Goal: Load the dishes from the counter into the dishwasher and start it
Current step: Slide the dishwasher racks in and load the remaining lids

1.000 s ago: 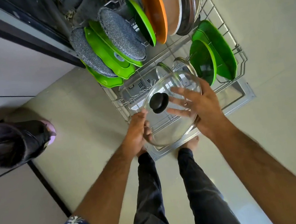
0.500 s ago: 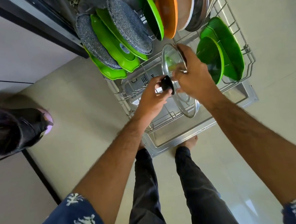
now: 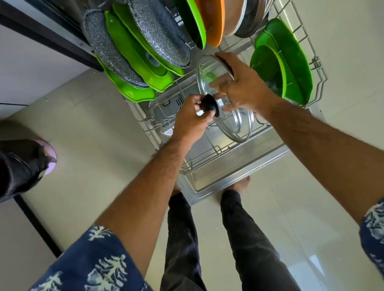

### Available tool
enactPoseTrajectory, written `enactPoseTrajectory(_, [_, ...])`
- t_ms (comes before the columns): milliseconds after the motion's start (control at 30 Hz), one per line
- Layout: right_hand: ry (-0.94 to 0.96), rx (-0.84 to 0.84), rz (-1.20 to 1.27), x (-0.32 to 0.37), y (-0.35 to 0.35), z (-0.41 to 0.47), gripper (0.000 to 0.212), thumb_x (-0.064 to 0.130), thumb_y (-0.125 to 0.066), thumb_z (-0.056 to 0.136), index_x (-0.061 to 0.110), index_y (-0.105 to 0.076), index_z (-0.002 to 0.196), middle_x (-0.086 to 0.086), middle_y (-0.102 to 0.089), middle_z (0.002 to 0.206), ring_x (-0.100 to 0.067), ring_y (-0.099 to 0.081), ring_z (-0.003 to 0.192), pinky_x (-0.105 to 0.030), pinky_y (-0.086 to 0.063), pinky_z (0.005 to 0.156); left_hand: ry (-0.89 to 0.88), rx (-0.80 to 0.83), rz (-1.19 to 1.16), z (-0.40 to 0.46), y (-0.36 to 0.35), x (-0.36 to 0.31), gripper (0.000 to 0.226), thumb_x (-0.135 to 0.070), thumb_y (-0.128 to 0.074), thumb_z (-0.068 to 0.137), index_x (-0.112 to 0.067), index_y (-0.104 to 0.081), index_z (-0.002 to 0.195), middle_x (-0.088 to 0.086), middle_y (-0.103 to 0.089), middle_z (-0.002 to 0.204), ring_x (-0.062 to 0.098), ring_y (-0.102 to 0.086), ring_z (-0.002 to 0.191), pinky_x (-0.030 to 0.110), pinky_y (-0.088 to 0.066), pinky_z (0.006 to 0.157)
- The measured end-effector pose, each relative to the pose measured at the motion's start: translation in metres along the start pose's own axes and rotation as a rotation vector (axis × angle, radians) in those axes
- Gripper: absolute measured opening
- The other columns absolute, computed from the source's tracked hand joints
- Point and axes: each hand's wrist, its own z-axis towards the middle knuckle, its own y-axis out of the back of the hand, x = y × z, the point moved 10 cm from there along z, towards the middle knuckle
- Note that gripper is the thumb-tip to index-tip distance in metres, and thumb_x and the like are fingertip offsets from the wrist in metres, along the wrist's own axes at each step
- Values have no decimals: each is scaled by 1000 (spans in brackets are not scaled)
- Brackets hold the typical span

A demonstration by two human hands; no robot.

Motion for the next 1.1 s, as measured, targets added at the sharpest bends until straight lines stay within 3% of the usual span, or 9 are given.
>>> enactPoseTrajectory(100, [5, 15, -68, -6, -9, 7, 66, 6, -56, 92, 37, -34, 147, -13, -60, 129, -33, -66, 104, -52, -61, 77, 40, 38, 45, 4, -1, 4, 39, -3, -67, 92, -7, -52, 128, 17, -65, 121, 31, -70, 101, 39, -59, 83])
enactPoseTrajectory(233, [2, 8, -120, -17, -6, 14, 67, 0, -53, 93, 31, -33, 150, -16, -61, 126, -33, -67, 102, -50, -62, 73, 28, 71, 154, 6, -7, 5, 44, -7, -67, 93, -8, -49, 133, 13, -63, 125, 27, -65, 111, 45, -54, 96])
enactPoseTrajectory(400, [129, -86, -540, -6, 3, 8, 61, 6, -62, 90, 25, -41, 144, -17, -62, 117, -34, -65, 99, -50, -57, 86, -5, 73, 259, 2, -11, 9, 50, -13, -64, 96, -12, -45, 142, 11, -57, 139, 23, -55, 127, 32, -46, 101])
enactPoseTrajectory(500, [220, -130, -740, -3, 14, -2, 56, 6, -65, 88, 16, -49, 141, -17, -60, 119, -35, -61, 106, -40, -51, 89, -16, 135, 329, 0, -18, 9, 56, -9, -62, 97, -13, -40, 148, 15, -46, 151, 26, -53, 132, 40, -42, 110])
enactPoseTrajectory(600, [263, -77, -721, -4, 15, -4, 59, 6, -67, 89, 17, -47, 143, -17, -54, 123, -33, -60, 105, -39, -49, 92, -18, 173, 381, -1, -23, 9, 62, -6, -60, 97, -12, -33, 153, 16, -39, 156, 29, -47, 137, 46, -40, 113])
enactPoseTrajectory(733, [232, -25, -772, -6, 19, -2, 65, 18, -69, 90, 16, -38, 146, -19, -46, 132, -37, -59, 110, -49, -50, 98, -55, 173, 488, -7, -26, 6, 67, -9, -58, 98, -10, -25, 156, 14, -33, 160, 28, -33, 147, 40, -28, 121])
enactPoseTrajectory(833, [290, -55, -870, 5, 25, -18, 67, 21, -67, 90, 11, -34, 147, -21, -47, 131, -39, -54, 114, -54, -50, 95, -145, 144, 663, -23, -21, -5, 62, -16, -57, 99, -11, -29, 154, 11, -36, 157, 25, -37, 144, 33, -29, 117])
enactPoseTrajectory(967, [399, -42, -1177, 22, 24, -57, 70, 19, -60, 91, 14, -25, 151, -16, -42, 142, -37, -46, 125, -50, -49, 96, -293, 7, 1040, -58, -6, -35, 58, -24, -57, 96, -14, -34, 149, 11, -41, 150, 30, -43, 136, 47, -38, 110])
enactPoseTrajectory(1100, [527, 8, -1273, 56, 18, -112, 84, 42, -64, 90, 16, -18, 155, -14, -30, 155, -34, -30, 142, -48, -30, 116, -279, -137, 1266, -120, 24, -66, 72, -40, -54, 95, -15, -23, 155, 14, -21, 162, 35, -16, 151, 59, -18, 120])
